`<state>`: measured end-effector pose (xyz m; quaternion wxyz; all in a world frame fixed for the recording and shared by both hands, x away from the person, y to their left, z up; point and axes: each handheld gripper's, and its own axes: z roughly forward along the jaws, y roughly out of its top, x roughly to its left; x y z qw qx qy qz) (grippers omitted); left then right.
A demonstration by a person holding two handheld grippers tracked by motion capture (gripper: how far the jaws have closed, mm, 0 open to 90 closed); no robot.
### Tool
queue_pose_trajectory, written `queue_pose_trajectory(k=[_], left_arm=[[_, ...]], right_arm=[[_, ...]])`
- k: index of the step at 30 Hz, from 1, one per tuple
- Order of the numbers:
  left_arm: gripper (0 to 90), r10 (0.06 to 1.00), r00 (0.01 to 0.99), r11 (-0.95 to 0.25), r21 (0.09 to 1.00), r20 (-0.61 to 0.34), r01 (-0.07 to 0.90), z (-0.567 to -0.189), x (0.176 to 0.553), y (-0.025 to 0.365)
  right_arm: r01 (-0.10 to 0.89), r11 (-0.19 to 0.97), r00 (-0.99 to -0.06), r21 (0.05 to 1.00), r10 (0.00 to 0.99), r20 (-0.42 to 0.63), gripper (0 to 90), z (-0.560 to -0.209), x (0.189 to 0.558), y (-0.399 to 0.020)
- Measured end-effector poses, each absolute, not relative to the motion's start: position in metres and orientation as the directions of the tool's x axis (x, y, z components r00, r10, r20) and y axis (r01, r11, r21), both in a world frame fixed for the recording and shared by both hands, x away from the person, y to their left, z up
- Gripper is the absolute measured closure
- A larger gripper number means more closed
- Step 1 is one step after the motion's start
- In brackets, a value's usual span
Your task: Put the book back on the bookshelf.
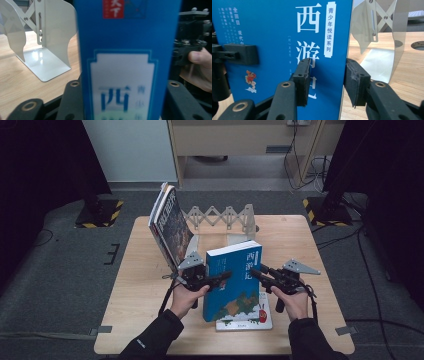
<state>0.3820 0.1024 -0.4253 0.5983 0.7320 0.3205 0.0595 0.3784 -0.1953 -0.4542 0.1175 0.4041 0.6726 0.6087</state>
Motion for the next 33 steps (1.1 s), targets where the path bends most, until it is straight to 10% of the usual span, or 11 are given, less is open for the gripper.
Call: queue_pose_trajectory(k=[19,33], left_arm=[[60.8,0.518,0.762,-0.048,0.876,-0.389,0.48,-0.419,0.387,0.105],[60.9,0.567,0.747,-0.052,0.889,-0.348,0.454,-0.387,0.38,0.124]], right_arm=[[0.383,-0.072,-0.68,0.921,0.653,0.334,54.9,-0.451,0.377,-0.198],[0.504,0.074,-0.484,0.86,0.849,0.211,39.3,-0.483,0.384,-0.237]])
